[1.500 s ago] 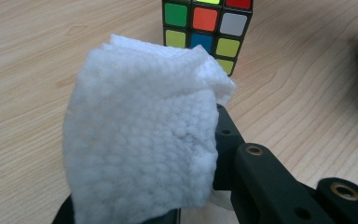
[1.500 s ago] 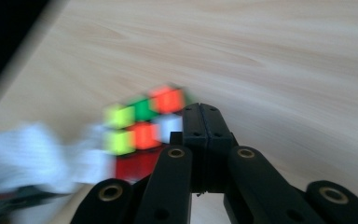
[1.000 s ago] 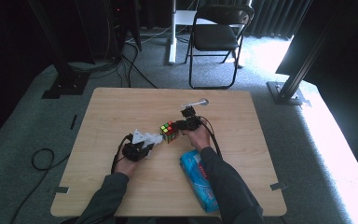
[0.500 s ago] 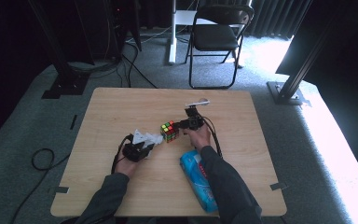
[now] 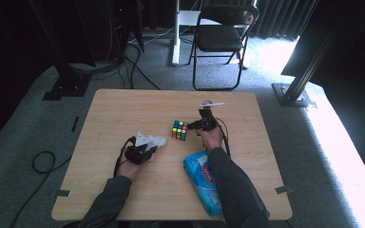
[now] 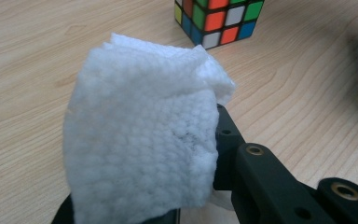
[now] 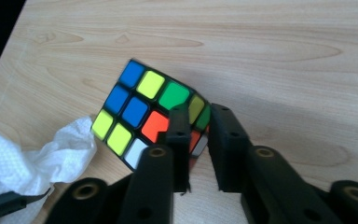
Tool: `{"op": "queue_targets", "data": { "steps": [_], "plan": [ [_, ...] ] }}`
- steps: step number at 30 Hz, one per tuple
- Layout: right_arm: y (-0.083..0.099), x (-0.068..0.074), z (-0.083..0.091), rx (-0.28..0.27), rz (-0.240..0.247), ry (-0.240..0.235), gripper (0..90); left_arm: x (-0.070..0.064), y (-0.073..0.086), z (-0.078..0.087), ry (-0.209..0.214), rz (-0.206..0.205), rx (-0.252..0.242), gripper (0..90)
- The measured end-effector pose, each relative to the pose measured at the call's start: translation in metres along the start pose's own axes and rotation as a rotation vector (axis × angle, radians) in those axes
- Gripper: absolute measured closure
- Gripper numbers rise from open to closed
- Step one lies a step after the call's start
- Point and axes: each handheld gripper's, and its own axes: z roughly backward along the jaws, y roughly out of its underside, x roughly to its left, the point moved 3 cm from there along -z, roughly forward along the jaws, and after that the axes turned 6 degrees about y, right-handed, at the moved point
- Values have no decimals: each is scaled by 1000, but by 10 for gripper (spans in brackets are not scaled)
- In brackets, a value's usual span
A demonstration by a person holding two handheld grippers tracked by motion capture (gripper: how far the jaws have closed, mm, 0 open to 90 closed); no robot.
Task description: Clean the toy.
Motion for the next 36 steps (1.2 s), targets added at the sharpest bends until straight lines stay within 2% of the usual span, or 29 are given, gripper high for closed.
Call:
{"op": "queue_targets", "data": {
  "steps": [2, 4, 5, 9, 11, 13, 16, 18, 26, 30, 31, 36],
  "plan": [
    [1, 2, 2, -17, 29, 6, 712, 0, 0, 0, 0, 3, 1, 841],
    [1, 6, 6, -41, 92, 34, 612, 0, 0, 0, 0, 2, 2, 841],
    [1, 8, 8, -56, 122, 34, 572, 0, 0, 0, 0, 2, 1, 841],
    [0, 21, 14, -116, 282, 28, 415, 0, 0, 0, 1, 1, 1, 839],
    [1, 26, 13, -109, 353, 12, 359, 0, 0, 0, 1, 3, 1, 839],
    [3, 29, 10, -106, 397, 5, 324, 0, 0, -1, 2, 3, 0, 837],
    [5, 30, 6, -118, 462, 32, 277, 0, 0, -1, 2, 3, -1, 836],
    [6, 30, 5, -129, 510, 32, 259, 0, 0, -1, 2, 4, 0, 837],
    [9, 31, -3, -155, 675, 49, 225, -1, 0, -1, 5, -1, 5, 834],
    [9, 32, -6, -157, 705, 28, 221, 0, 0, -1, 5, 0, 5, 833],
    [10, 32, -9, -151, 721, 36, 222, -1, 0, -1, 5, 0, 4, 833],
    [9, 28, -15, -129, 730, 51, 214, 0, 0, 0, 6, 2, 1, 832]
  ]
}}
